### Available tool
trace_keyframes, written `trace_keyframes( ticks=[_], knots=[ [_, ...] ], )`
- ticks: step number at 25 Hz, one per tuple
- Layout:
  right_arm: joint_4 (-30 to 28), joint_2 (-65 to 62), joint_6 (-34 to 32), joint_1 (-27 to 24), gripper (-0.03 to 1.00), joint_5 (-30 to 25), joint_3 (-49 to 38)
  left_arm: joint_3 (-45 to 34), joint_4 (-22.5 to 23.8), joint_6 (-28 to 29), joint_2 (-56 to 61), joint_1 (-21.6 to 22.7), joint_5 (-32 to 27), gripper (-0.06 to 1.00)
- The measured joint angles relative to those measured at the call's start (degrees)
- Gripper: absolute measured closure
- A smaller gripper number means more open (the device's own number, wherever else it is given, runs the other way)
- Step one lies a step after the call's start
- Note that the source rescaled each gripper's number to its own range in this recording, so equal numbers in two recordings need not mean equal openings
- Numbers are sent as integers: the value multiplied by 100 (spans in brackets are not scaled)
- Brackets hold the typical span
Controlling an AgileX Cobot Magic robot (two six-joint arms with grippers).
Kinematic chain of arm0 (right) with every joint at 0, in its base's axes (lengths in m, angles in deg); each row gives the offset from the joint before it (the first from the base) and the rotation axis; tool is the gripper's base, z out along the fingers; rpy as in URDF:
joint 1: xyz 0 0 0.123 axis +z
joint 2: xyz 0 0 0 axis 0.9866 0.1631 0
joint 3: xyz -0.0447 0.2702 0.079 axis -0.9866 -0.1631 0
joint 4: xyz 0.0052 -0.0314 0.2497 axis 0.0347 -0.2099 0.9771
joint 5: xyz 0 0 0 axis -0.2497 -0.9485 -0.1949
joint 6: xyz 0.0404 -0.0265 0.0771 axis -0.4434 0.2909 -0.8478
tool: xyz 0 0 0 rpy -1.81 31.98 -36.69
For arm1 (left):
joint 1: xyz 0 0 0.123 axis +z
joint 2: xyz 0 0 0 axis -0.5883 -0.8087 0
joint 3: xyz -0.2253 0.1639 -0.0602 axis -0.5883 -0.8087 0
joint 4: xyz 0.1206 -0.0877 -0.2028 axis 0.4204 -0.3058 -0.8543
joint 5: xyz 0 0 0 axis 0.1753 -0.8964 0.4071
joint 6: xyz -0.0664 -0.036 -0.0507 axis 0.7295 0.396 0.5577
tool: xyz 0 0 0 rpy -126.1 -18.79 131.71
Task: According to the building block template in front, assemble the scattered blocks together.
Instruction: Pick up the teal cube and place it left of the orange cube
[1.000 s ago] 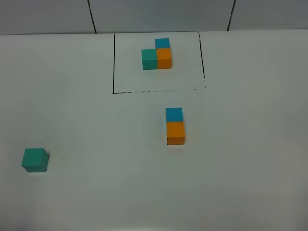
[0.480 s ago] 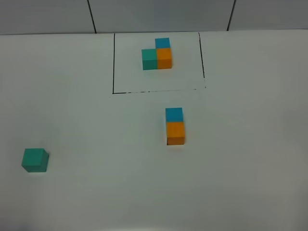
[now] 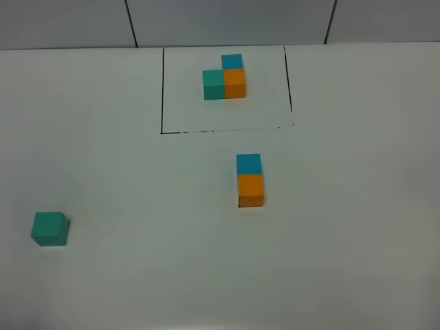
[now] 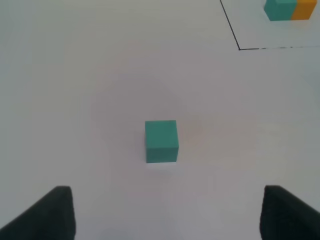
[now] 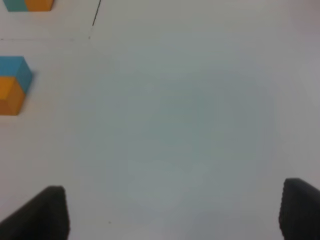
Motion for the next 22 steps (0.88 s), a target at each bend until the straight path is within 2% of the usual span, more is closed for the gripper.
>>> trace_keyframes(
  ticks=[22],
  knots=[
    [0,0,-6,0,24,0,0,16,7,28,-101,0,18,24]
  ],
)
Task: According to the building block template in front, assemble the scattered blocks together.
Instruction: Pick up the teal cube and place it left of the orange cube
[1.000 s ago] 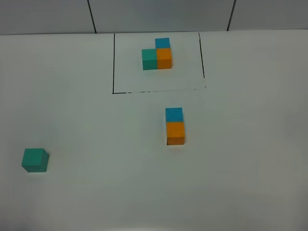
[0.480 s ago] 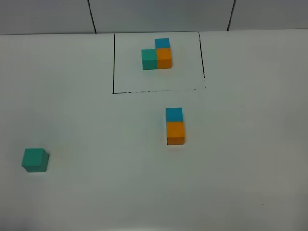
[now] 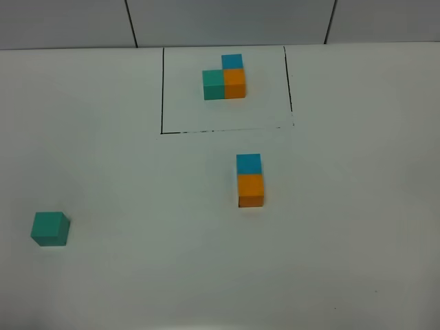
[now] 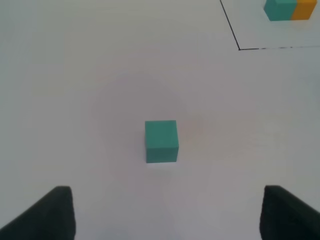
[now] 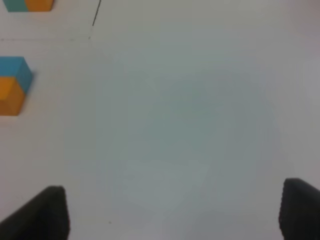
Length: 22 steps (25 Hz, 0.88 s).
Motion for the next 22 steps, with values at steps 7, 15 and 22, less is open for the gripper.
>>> trace_keyframes(
  ticks=[7,15,22],
  knots=[
    [5,0,-6,0,24,0,0,568,118,111,-2103,0,308,11],
    [5,0,-6,0,24,0,0,1477,54,513,-5294,0,387,9],
    [5,0,-6,0,24,0,0,1643,304,732,-7344,0,663,9]
  ],
)
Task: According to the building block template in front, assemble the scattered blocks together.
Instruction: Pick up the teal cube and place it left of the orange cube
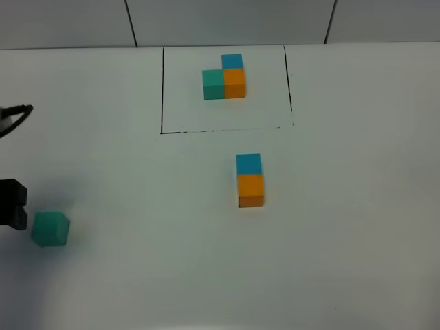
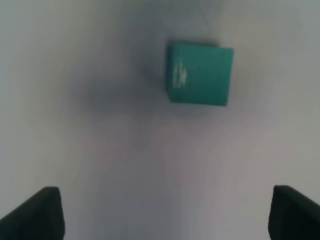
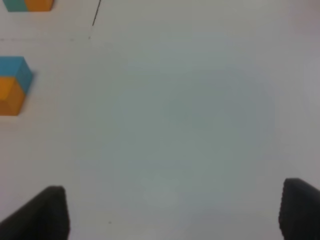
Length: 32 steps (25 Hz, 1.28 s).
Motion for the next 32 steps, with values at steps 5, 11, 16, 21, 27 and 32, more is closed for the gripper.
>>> trace_keyframes(
  ticks=[5,11,16,21,27,32],
  knots=[
    [0,0,0,0,24,0,0,0,128,0,-752,-75,375,9],
    [0,0,0,0,24,0,0,0,199,20,-1168,-523,1029,9],
    [0,0,0,0,24,0,0,0,302,206,-1381,-610,1126,9],
    [0,0,0,0,24,0,0,0,278,224,-1566,-610,1400,9],
    [0,0,0,0,24,0,0,0,278,229,-2009,-610,1545,9],
    [0,0,0,0,24,0,0,-244,278,229,-2132,-610,1921,9]
  ],
)
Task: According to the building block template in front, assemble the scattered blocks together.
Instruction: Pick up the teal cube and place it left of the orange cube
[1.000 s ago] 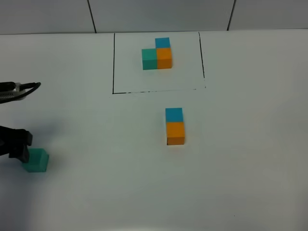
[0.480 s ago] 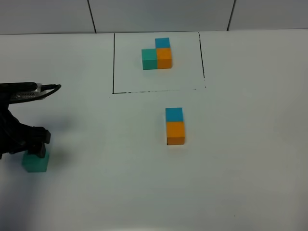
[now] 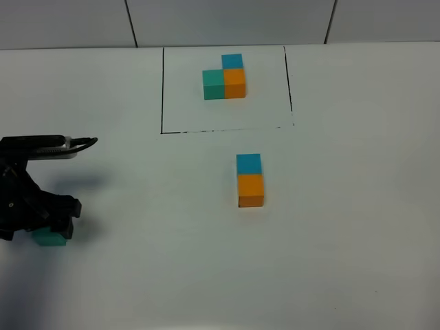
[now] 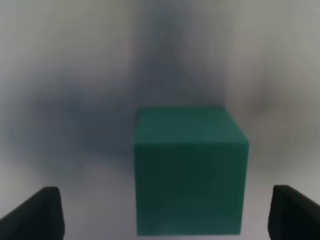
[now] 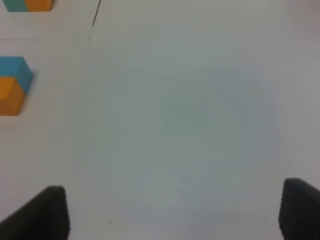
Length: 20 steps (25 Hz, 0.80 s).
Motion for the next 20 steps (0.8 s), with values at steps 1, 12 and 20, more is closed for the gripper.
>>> trace_keyframes(
  ticks=[1,12,20],
  knots=[
    [0,0,0,0,24,0,0,-79,0,2,0,0,131,9],
    [0,0,0,0,24,0,0,-158,-11,-16,0,0,357,11],
    [0,0,0,0,24,0,0,-233,-11,-59,-101,0,475,13]
  ],
)
